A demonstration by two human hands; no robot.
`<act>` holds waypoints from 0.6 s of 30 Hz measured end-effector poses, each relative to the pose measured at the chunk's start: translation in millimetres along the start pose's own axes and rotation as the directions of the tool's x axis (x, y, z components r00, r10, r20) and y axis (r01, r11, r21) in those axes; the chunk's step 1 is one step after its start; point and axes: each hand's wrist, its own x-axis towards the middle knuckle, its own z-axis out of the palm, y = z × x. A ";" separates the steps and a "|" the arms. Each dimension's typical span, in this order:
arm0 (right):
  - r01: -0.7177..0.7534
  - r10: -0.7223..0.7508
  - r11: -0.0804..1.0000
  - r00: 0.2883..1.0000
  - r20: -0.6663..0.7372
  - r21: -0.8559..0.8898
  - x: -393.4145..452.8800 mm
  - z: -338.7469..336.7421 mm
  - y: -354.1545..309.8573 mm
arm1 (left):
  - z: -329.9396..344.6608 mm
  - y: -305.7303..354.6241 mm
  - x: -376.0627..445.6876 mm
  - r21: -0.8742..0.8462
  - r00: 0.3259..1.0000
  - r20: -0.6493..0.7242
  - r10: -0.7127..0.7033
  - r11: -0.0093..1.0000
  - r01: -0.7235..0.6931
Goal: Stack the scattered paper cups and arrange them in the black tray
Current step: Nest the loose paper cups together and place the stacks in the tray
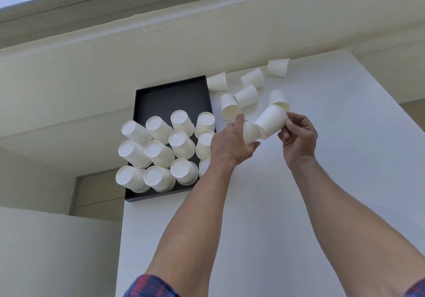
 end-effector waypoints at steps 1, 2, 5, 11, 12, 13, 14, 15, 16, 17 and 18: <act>0.007 -0.007 1.000 1.000 0.001 0.002 -0.1 0.4 -0.9 | 0.2 0.8 0.1 0.008 1.000 0.011 0.004 1.000 -0.004; 0.010 -0.010 1.000 1.000 0.003 -0.001 -0.3 0.6 -1.6 | 0.5 1.4 0.3 0.015 1.000 0.019 0.009 1.000 -0.009; 0.011 -0.011 1.000 1.000 0.006 0.007 -0.6 0.6 -4.2 | -0.1 3.0 1.7 0.016 1.000 0.025 0.013 1.000 -0.013; 0.001 -0.001 1.000 1.000 0.031 -0.026 1.7 -4.1 -11.0 | -4.6 6.2 2.8 -0.021 1.000 0.004 0.030 0.999 -0.029; 0.002 -0.001 0.999 0.999 0.033 -0.036 1.4 -4.8 -11.3 | -5.1 6.6 2.5 -0.033 1.000 0.002 0.031 0.999 -0.031; 0.005 -0.004 0.999 1.000 0.027 -0.033 1.2 -5.3 -11.5 | -5.4 7.5 1.9 -0.046 0.999 0.009 0.034 0.998 -0.033; 0.005 -0.004 1.000 1.000 0.022 -0.021 0.9 -5.5 -11.2 | -5.3 8.8 1.5 -0.054 0.999 0.022 0.041 0.998 -0.040; 0.000 0.000 1.000 1.000 0.024 -0.008 0.1 -5.7 -10.5 | -4.6 10.3 1.1 -0.055 0.998 0.039 0.053 0.997 -0.050; -0.009 0.009 1.000 0.999 0.034 -0.006 -1.1 -5.8 -9.1 | -3.8 11.8 0.6 -0.057 0.997 0.052 0.063 0.997 -0.060; -0.022 0.022 1.000 0.999 0.047 -0.018 -2.7 -6.1 -7.4 | -3.3 13.5 0.1 -0.070 0.996 0.056 0.064 0.996 -0.060; -0.034 0.037 0.998 0.997 0.062 -0.044 -4.3 -6.5 -5.5 | -3.4 15.4 0.0 -0.093 0.997 0.053 0.054 0.994 -0.049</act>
